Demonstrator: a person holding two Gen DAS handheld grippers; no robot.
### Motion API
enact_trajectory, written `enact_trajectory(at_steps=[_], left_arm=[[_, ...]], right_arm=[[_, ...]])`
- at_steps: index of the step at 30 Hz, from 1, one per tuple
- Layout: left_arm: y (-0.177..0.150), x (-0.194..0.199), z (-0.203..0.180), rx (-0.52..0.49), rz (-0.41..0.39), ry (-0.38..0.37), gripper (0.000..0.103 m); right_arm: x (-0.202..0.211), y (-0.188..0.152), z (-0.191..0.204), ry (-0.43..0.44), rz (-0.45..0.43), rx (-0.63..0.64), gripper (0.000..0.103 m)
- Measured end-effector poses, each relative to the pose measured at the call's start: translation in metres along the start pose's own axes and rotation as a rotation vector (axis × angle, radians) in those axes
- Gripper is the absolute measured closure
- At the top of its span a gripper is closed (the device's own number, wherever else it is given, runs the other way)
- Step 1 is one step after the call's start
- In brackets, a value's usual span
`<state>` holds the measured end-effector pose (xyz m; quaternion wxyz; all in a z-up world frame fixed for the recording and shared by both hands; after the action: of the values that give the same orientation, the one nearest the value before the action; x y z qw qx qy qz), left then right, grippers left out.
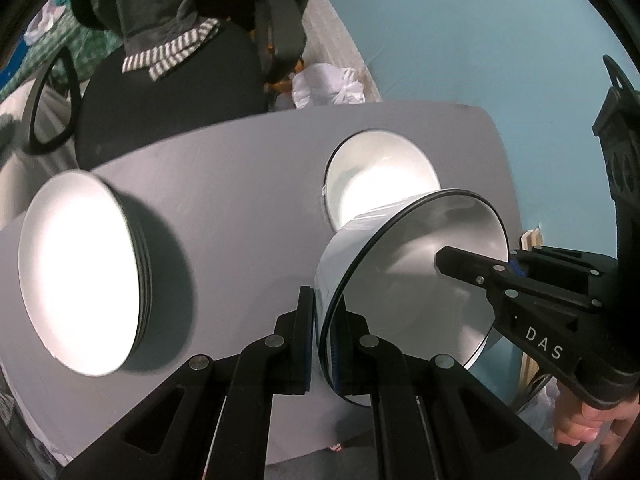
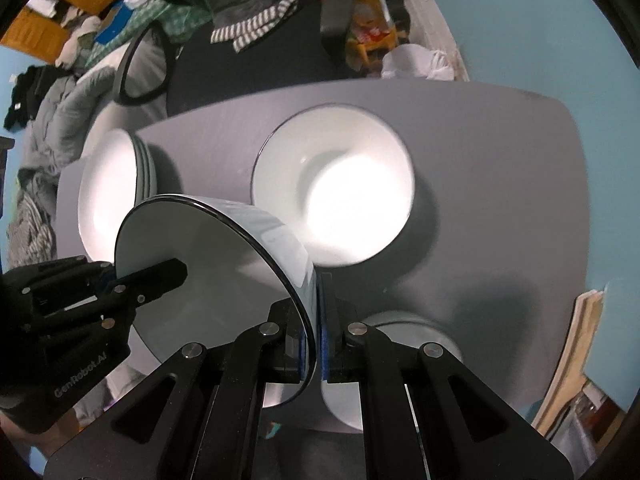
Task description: Organize plates and bowls
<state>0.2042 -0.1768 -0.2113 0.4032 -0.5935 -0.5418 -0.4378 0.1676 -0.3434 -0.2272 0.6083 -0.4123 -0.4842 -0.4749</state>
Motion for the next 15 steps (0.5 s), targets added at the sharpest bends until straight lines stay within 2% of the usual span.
enact_trajectory(at_steps=[15], left_arm=[[0.049, -0.021, -0.017, -0.028, 0.029, 0.048, 0.096]], right_arm=[[-0.003, 0.031, -0.031, -0.006, -0.001, -0.052, 0.098]])
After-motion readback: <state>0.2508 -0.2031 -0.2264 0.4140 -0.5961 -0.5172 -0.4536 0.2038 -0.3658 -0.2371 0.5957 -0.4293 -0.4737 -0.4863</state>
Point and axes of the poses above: each gripper's, at about its wrist camera, not at the fingertips, and x roughly against the way its jaws point, z to its left, y to its top, the point moved 5 cm from there along -x, roughly the way its jaws point, and after that the axes turned 4 degrees about z, right-handed, at the moved point
